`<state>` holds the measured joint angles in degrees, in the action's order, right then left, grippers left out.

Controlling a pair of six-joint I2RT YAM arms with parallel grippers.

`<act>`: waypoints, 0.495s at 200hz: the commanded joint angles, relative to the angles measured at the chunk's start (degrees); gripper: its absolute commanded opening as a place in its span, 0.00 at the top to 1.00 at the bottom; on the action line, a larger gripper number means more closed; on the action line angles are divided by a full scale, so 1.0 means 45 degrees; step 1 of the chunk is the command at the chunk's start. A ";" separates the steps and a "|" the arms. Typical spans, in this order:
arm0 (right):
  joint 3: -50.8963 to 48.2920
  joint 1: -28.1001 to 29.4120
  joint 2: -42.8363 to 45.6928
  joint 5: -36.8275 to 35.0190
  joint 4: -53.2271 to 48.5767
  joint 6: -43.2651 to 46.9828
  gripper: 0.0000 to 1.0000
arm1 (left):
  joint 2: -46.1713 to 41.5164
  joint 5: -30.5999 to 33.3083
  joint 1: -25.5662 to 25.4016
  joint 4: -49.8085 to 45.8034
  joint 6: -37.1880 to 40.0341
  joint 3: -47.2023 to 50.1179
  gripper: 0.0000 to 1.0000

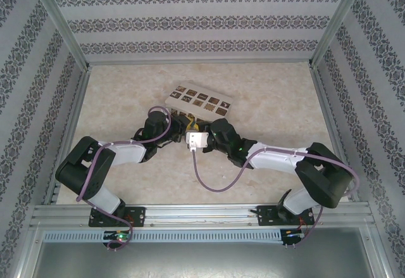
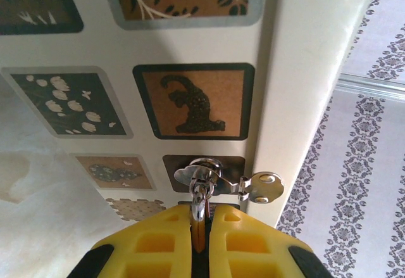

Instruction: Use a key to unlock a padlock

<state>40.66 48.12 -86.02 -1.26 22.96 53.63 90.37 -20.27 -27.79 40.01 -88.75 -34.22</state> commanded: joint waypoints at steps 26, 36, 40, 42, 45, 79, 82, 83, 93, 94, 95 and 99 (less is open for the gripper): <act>0.0417 -0.0185 -0.0526 -0.0355 0.0599 0.0108 0.71 | -0.0472 0.0039 -0.0122 0.0503 0.0160 -0.0338 1.00; 0.0436 -0.0205 -0.0620 -0.0375 0.0676 0.0058 0.73 | -0.0472 0.0052 -0.0113 0.0490 0.0159 -0.0341 1.00; 0.0451 -0.0202 -0.0658 -0.0385 0.0712 0.0040 0.74 | -0.0467 0.0042 -0.0110 0.0484 0.0156 -0.0335 1.00; 0.0454 -0.0204 -0.0677 -0.0395 0.0731 0.0013 0.74 | -0.0466 0.0049 -0.0112 0.0484 0.0163 -0.0328 1.00; 0.0455 -0.0205 -0.0705 -0.0420 0.0754 0.0024 0.75 | -0.0472 0.0034 -0.0118 0.0484 0.0168 -0.0331 1.00; 0.0590 -0.0244 -0.1015 -0.0542 0.0961 -0.0129 0.79 | -0.0492 0.0003 -0.0128 0.0484 0.0141 -0.0331 1.00; 0.0607 -0.0234 -0.1038 -0.0551 0.0971 -0.0121 0.80 | -0.0492 0.0007 -0.0127 0.0484 0.0160 -0.0327 1.00; 0.0609 -0.0249 -0.1049 -0.0565 0.0971 -0.0130 0.80 | -0.0492 0.0010 -0.0130 0.0484 0.0156 -0.0326 1.00; 0.0650 -0.0253 -0.1126 -0.0546 0.1010 -0.0189 0.82 | -0.0477 -0.0005 -0.0122 0.0503 0.0144 -0.0326 1.00; 0.0650 -0.0258 -0.1133 -0.0543 0.1010 -0.0213 0.82 | -0.0484 0.0004 -0.0118 0.0504 0.0138 -0.0316 1.00; 0.0651 -0.0261 -0.1136 -0.0542 0.1020 -0.0206 0.82 | -0.0488 -0.0001 -0.0115 0.0504 0.0135 -0.0321 1.00; 0.0668 -0.0244 -0.1165 -0.0559 0.1020 -0.0217 0.83 | -0.0492 0.0001 -0.0117 0.0504 0.0140 -0.0307 1.00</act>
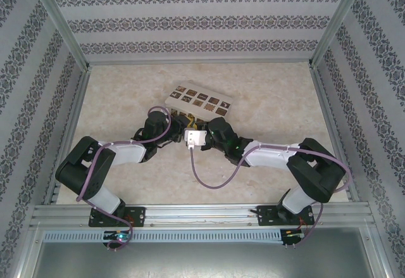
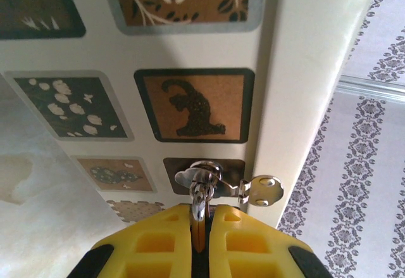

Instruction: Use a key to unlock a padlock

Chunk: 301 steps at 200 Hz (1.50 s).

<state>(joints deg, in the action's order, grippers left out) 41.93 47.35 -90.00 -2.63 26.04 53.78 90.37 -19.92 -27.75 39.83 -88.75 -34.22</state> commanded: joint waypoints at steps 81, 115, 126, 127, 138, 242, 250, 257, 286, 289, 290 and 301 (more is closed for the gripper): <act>0.0156 -0.0181 -0.0297 -0.0511 0.1104 -0.1811 1.00 | -0.0506 -0.0110 -0.0162 0.0718 0.0024 -0.0172 1.00; -0.0126 -0.0220 0.0067 -0.0334 0.1656 -0.5180 1.00 | -0.0540 -0.0008 -0.0351 0.0621 0.0053 -0.0047 1.00; -0.0232 -0.0249 0.0153 -0.0261 0.1775 -0.6587 1.00 | -0.0531 0.0048 -0.0456 0.0607 0.0024 0.0021 1.00; -0.0254 -0.0249 0.0154 -0.0258 0.1793 -0.6710 1.00 | -0.0521 0.0060 -0.0475 0.0604 0.0029 0.0033 1.00; -0.0422 -0.0240 0.0160 -0.0201 0.1986 -0.8158 1.00 | -0.0500 0.0130 -0.0609 0.0565 0.0019 0.0098 1.00; -0.3133 -0.0044 -0.1101 -0.0573 0.5540 -1.1199 1.00 | 0.0422 0.1005 -0.1412 0.0848 0.0177 0.0514 0.80; -0.3270 -0.0069 -0.1180 -0.0508 0.5717 -1.1403 1.00 | 0.0344 0.1137 -0.1412 0.0660 0.0366 0.0554 0.75; -0.3386 -0.0091 -0.1226 -0.0456 0.5853 -1.1606 1.00 | 0.0251 0.1201 -0.1412 0.0495 0.0534 0.0582 0.70; -0.3912 -0.0335 -0.1218 -0.0300 0.6250 -1.2473 1.00 | -0.0455 0.1513 -0.1377 -0.0514 0.1257 0.0722 0.57; -0.3970 -0.0360 -0.1186 -0.0280 0.6289 -1.2587 1.00 | -0.0580 0.1558 -0.1373 -0.0705 0.1362 0.0725 0.57; -0.3998 -0.0373 -0.1170 -0.0277 0.6305 -1.2611 1.00 | -0.0614 0.1567 -0.1373 -0.0775 0.1421 0.0717 0.56; -0.4269 -0.0528 -0.1007 -0.0210 0.6397 -1.3053 1.00 | -0.1234 0.1742 -0.1358 -0.1725 0.2090 0.0611 0.54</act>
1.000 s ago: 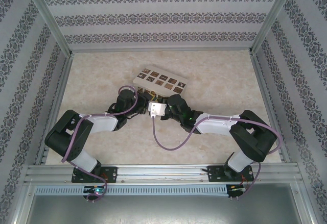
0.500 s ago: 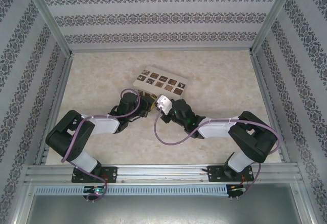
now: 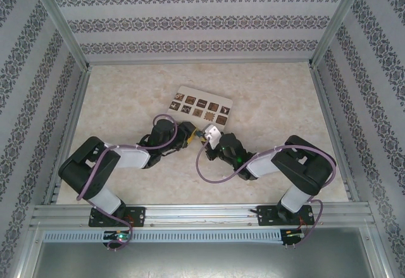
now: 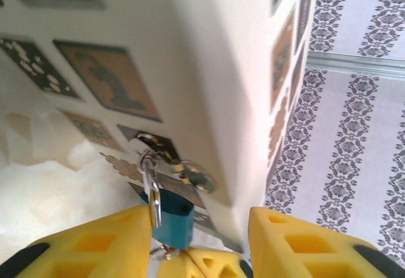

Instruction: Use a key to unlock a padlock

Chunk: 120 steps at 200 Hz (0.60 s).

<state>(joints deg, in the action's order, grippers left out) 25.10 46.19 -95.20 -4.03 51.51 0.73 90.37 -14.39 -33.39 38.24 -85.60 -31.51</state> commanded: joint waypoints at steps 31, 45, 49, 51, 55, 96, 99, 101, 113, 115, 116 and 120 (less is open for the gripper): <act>-0.1578 -0.0830 0.1048 0.0301 0.0753 -0.2684 1.00 | -0.3675 0.1999 -0.0100 -0.5738 0.4285 -0.1005 0.50; -0.1936 -0.1292 0.1462 0.0528 0.0408 -0.3433 1.00 | -0.4666 0.2941 -0.0118 -0.7403 0.5466 -0.1629 0.49; -0.2027 -0.1437 0.1548 0.0696 0.0308 -0.3633 1.00 | -0.4885 0.3158 -0.0120 -0.7760 0.5776 -0.1768 0.49; -0.2088 -0.1515 0.1600 0.0778 0.0282 -0.3730 1.00 | -0.4979 0.3291 -0.0120 -0.7923 0.5936 -0.1861 0.49; -0.2180 -0.1662 0.1682 0.0905 0.0256 -0.3910 1.00 | -0.5158 0.3504 -0.0120 -0.8267 0.6216 -0.2064 0.48; -0.2512 -0.3513 0.1900 0.3803 -0.0506 -0.5967 1.00 | -0.5316 0.4823 -0.0081 -1.0126 0.9100 -0.3729 0.39; -0.2507 -0.3579 0.1868 0.3967 -0.0523 -0.6076 1.00 | -0.5260 0.4837 -0.0064 -1.0137 0.9277 -0.3808 0.39; -0.2511 -0.3643 0.1846 0.4086 -0.0526 -0.6143 1.00 | -0.5219 0.4853 -0.0072 -1.0152 0.9394 -0.3870 0.38; -0.2432 -0.3856 0.1715 0.4571 -0.0677 -0.6406 1.00 | -0.4880 0.4842 -0.0005 -1.0219 0.9982 -0.4183 0.34; -0.2414 -0.3858 0.1696 0.4613 -0.0697 -0.6411 1.00 | -0.4821 0.4840 0.0006 -1.0217 1.0063 -0.4227 0.33; -0.2404 -0.3859 0.1689 0.4649 -0.0710 -0.6412 1.00 | -0.4776 0.4830 0.0012 -1.0217 1.0110 -0.4248 0.33; -0.2377 -0.3845 0.1656 0.4728 -0.0752 -0.6450 1.00 | -0.4667 0.4788 0.0067 -1.0216 1.0235 -0.4312 0.31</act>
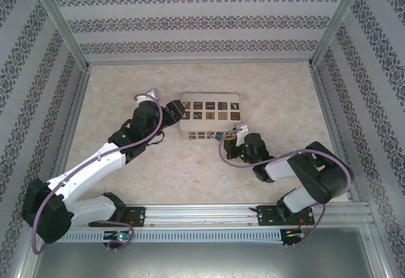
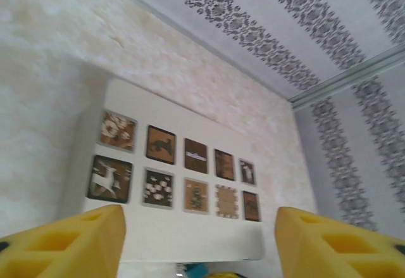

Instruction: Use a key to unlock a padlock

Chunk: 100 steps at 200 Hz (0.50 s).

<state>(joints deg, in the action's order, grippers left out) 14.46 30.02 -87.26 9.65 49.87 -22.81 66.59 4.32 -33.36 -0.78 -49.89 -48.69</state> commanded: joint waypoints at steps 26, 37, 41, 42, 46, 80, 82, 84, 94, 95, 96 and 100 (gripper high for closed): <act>0.0156 -0.0239 -0.0438 0.1912 -0.0398 -0.1404 1.00 | 0.1570 -0.0343 0.0561 -0.1326 0.2879 -0.0816 0.28; 0.0237 -0.0231 -0.0562 0.2058 -0.0294 -0.1420 1.00 | 0.2004 -0.0865 0.0838 -0.1301 0.3085 -0.0937 0.26; 0.0246 -0.0226 -0.0597 0.2073 -0.0264 -0.1468 1.00 | 0.2166 -0.1053 0.0944 -0.1280 0.3178 -0.0975 0.26; 0.0255 -0.0226 -0.0602 0.2074 -0.0253 -0.1471 1.00 | 0.2200 -0.1104 0.0976 -0.1286 0.3187 -0.0976 0.26; 0.0278 -0.0243 -0.0589 0.2079 -0.0258 -0.1489 1.00 | 0.2322 -0.1239 0.1083 -0.1321 0.3200 -0.1019 0.26; 0.0363 -0.0395 0.0069 0.1871 -0.0720 -0.1474 0.77 | 0.3314 -0.3399 0.2317 -0.0463 0.2950 -0.0762 0.24; 0.0381 -0.0424 0.0118 0.1901 -0.0766 -0.1474 0.76 | 0.3388 -0.3542 0.2380 -0.0431 0.2905 -0.0753 0.24; 0.0396 -0.0451 0.0169 0.1929 -0.0807 -0.1460 0.74 | 0.3465 -0.3670 0.2435 -0.0393 0.2864 -0.0770 0.24; 0.0570 -0.0618 0.0325 0.2236 -0.1003 -0.1519 0.69 | 0.3855 -0.4283 0.2649 -0.0220 0.2861 -0.0840 0.23; 0.0593 -0.0637 0.0327 0.2272 -0.1023 -0.1526 0.68 | 0.3914 -0.4350 0.2658 -0.0200 0.2872 -0.0850 0.23; 0.0614 -0.0656 0.0338 0.2320 -0.1052 -0.1539 0.67 | 0.3962 -0.4412 0.2673 -0.0189 0.2878 -0.0865 0.23; 0.0708 -0.0733 0.0367 0.2484 -0.1121 -0.1580 0.64 | 0.4138 -0.4643 0.2749 -0.0180 0.2901 -0.0941 0.23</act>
<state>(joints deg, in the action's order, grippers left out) 15.03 28.38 -87.81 17.63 46.37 -28.84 81.97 -7.55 -23.18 -4.01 -38.00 -51.66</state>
